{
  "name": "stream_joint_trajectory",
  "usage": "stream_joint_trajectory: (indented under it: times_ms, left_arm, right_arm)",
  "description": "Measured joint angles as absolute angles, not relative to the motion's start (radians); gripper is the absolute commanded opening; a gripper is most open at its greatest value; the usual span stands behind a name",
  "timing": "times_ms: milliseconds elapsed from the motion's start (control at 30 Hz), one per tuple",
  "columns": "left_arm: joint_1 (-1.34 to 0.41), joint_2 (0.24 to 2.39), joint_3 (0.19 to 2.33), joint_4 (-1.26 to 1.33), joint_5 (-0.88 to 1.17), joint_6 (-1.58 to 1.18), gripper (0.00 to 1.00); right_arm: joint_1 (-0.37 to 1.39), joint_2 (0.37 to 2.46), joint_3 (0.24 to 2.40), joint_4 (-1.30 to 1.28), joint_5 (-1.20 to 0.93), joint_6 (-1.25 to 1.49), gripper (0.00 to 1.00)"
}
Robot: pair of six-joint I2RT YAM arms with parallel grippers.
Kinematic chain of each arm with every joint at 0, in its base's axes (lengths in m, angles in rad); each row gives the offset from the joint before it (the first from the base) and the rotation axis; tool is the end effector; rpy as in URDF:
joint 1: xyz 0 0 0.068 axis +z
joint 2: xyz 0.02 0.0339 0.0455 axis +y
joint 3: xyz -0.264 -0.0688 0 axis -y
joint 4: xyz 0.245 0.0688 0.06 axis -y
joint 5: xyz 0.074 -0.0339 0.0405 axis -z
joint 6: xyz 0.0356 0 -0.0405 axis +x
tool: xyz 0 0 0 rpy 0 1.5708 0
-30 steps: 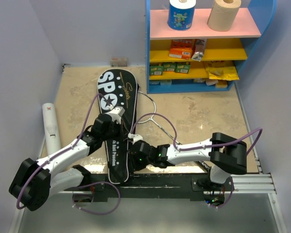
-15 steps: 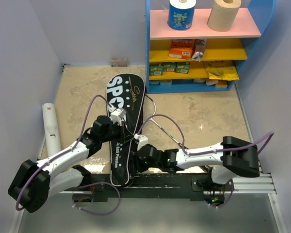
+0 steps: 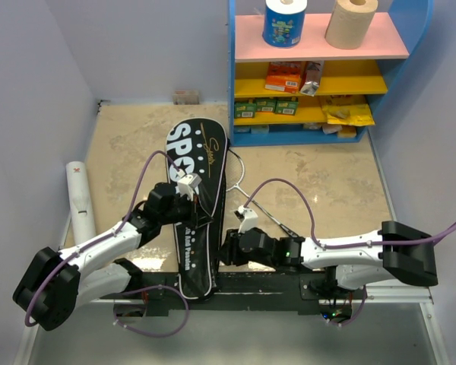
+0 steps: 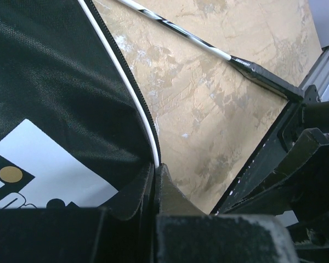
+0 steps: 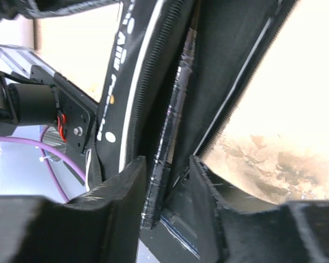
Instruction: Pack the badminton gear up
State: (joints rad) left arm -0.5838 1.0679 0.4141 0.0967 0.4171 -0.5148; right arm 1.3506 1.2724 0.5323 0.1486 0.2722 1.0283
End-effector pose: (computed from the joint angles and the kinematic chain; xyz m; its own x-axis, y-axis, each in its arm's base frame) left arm 0.1707 -0.1301 0.1871 -0.7734 -0.0286 -0.6333 0.4711 0.6425 -0.6043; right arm 0.0647 0.2454 0.1845 -0.8261 0.0858 -0.5570 -0.3558 0.6871 0.6335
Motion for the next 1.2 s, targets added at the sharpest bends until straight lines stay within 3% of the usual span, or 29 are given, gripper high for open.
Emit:
stream_joint_trajectory:
  times_ms: [200, 333, 833, 1200]
  left_arm:
    - [-0.584, 1.068, 0.414, 0.096, 0.417, -0.515, 0.0]
    - [-0.584, 1.068, 0.414, 0.096, 0.417, -0.515, 0.0]
    - [-0.584, 1.068, 0.414, 0.096, 0.424, -0.515, 0.0]
    - [-0.584, 1.068, 0.414, 0.096, 0.425, -0.515, 0.0]
  right_arm:
    - [1.351, 1.273, 0.511, 0.152, 0.268, 1.048, 0.24]
    - [1.351, 1.3, 0.503, 0.187, 0.249, 1.054, 0.3]
    - [1.409, 1.5, 0.536, 0.31, 0.195, 1.057, 0.3]
    - [1.436, 1.516, 0.547, 0.389, 0.191, 1.071, 0.32]
